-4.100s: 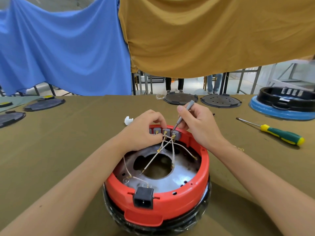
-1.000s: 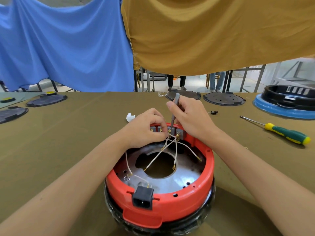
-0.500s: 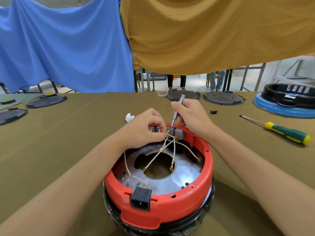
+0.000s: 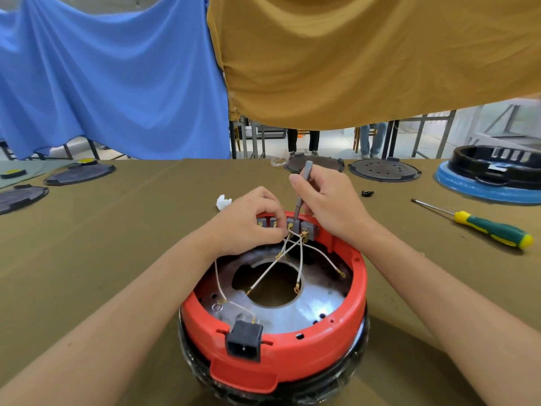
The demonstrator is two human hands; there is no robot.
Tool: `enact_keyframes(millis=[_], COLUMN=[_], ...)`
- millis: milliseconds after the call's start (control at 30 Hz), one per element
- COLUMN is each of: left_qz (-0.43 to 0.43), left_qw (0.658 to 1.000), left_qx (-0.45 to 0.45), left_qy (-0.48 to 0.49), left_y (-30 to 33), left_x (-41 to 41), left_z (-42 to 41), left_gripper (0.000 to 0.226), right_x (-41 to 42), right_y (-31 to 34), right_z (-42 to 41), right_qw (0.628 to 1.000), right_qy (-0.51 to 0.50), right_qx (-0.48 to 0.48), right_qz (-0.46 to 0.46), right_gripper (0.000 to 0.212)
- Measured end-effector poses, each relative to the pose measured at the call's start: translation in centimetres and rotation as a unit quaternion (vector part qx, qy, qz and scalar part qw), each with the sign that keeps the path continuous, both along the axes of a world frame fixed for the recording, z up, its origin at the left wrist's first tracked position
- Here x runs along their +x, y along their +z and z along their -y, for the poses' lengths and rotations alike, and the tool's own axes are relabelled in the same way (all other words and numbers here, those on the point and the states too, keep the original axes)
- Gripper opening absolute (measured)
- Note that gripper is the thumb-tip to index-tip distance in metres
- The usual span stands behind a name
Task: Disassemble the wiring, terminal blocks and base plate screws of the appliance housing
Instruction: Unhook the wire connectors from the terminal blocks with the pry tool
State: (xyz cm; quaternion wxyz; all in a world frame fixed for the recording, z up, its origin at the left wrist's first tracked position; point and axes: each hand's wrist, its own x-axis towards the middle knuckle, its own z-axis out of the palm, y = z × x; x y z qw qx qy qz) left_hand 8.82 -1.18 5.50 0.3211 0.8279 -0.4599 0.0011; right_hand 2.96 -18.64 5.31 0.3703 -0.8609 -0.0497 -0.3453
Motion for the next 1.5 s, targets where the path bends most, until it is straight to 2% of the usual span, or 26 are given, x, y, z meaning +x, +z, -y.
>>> enact_keyframes(millis=[333,433,633,800,933,1033,1200,1367,1500], left_qz=[-0.002,0.001,-0.002,-0.010,-0.010,-0.008,-0.008,0.001,0.007], left_qw=[1.000,1.000,1.000,1.000,1.000,1.000,1.000,1.000,1.000], left_qx=[-0.001,0.000,0.002,0.005,0.001,0.002,-0.008,-0.014,-0.007], left_qy=[-0.005,-0.002,-0.004,-0.008,-0.005,-0.006,-0.008,-0.008,-0.003], left_y=[0.1,0.0,-0.1,-0.2,-0.1,-0.1,-0.1,-0.1,0.0], left_x=[-0.1,0.0,0.2,0.3,0.3,0.2,0.1,0.1,0.2], left_z=[-0.1,-0.1,-0.1,-0.1,-0.1,-0.1,-0.2,-0.3,-0.4], left_gripper=[0.008,0.010,0.011,0.013,0.014,0.013,0.010,0.017,0.021], right_x=[0.3,0.8,1.8,1.8,1.6,1.6,1.7,1.6,1.4], right_y=[0.2,0.2,-0.4,-0.8,-0.9,-1.0,-1.2,-1.3,-1.3], right_z=[0.0,0.3,1.1,0.9,1.1,1.1,1.2,1.2,1.2], right_qw=[1.000,0.999,0.982,0.980,0.981,0.984,0.978,0.984,0.985], right_qy=[0.004,0.009,0.034,0.048,0.058,0.060,0.063,0.068,0.051], right_qx=[-0.004,0.025,0.155,0.133,0.165,0.155,0.192,0.155,0.162], right_qz=[-0.009,-0.034,-0.098,-0.141,-0.079,-0.060,-0.043,-0.052,-0.036], right_gripper=[0.036,0.038,0.036,0.039,0.037,0.038,0.036,0.037,0.038])
